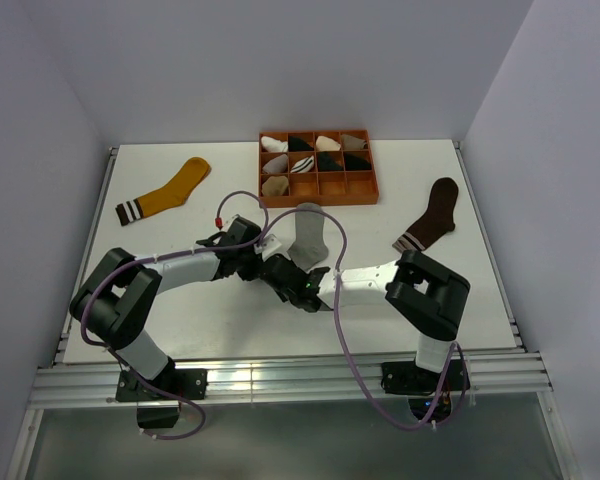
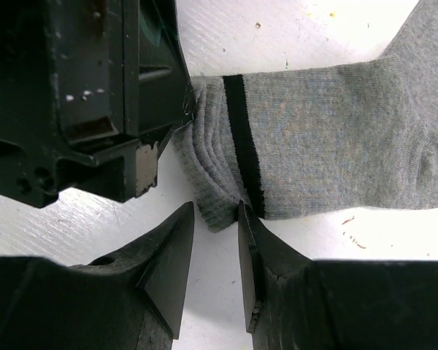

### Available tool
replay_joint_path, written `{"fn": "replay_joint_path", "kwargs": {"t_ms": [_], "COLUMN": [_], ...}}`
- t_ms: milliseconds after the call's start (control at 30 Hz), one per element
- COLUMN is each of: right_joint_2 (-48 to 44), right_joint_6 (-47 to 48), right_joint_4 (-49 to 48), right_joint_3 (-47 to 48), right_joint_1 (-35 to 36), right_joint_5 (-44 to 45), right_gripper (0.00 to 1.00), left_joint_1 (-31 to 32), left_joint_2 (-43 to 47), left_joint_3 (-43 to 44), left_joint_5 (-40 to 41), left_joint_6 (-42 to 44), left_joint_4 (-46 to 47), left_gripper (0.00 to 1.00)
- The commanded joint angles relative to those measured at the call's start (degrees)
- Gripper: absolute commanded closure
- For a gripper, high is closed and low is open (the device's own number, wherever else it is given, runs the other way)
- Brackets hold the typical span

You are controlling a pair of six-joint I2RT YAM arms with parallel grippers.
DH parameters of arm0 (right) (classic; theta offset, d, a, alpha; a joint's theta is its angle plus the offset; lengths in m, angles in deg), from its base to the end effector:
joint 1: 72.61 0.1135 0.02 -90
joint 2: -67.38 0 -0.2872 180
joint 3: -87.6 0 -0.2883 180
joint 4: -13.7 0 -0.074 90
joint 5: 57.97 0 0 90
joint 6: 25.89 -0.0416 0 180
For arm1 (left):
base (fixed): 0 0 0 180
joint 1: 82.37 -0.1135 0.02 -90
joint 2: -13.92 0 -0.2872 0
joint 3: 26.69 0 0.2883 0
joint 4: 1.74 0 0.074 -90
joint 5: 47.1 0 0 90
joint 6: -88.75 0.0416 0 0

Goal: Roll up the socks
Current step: Roll the sock at the center of the board.

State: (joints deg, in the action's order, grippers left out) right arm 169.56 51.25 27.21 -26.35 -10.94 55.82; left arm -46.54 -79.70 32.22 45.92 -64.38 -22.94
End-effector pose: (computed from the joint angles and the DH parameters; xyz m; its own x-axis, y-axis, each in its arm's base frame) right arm 0.1980 0.3318 0.1389 -0.5042 -0.5061 -0.6998 -0.5839 0.7968 -0.1555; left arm 0.2769 -0.1972 0.1403 -0.8036 -0.5185 -0.2922 -0.3456 0.8062 -0.4803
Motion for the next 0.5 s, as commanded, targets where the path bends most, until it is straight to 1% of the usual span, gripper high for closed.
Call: {"fn": "replay_joint_path", "kwargs": {"t_ms": [0,167,300,333,367,433,467], "right_joint_2": [2.85,6.46,8.92,9.71,9.98,10.15,10.15], "right_joint_6": [2.31,2.06,0.47,0.3,-0.4,-0.85,-1.02], "right_joint_4": [5.27,7.46,11.5,13.08,13.61,14.15,14.23], "right_joint_3": [0.18,2.21,3.61,3.7,3.79,3.7,3.62], "right_joint_1": [-0.59,-0.59,-0.59,-0.59,-0.59,-0.67,-0.59], "right_joint_5": [-2.79,-2.7,-0.6,-0.24,0.02,-0.85,-1.55], "right_gripper": [0.62,0.62,0.67,0.7,0.77,0.84,0.91], "left_joint_1": [0.82,0.82,0.82,0.82,0.82,0.82,0.82], "left_joint_2": [-2.7,-2.62,-2.62,-2.62,-2.7,-2.7,-2.53], "left_joint_3": [-0.49,-0.58,-0.66,-0.66,-0.66,-0.75,-0.75], "left_joint_5": [3.3,3.21,3.3,3.13,3.04,2.69,2.69], "left_joint_6": [3.1,3.46,3.63,3.63,3.63,3.54,3.46], "left_joint_4": [-6.72,-6.89,-6.89,-6.81,-6.81,-6.54,-6.45], "left_gripper": [0.82,0.82,0.82,0.82,0.82,0.82,0.82]}}
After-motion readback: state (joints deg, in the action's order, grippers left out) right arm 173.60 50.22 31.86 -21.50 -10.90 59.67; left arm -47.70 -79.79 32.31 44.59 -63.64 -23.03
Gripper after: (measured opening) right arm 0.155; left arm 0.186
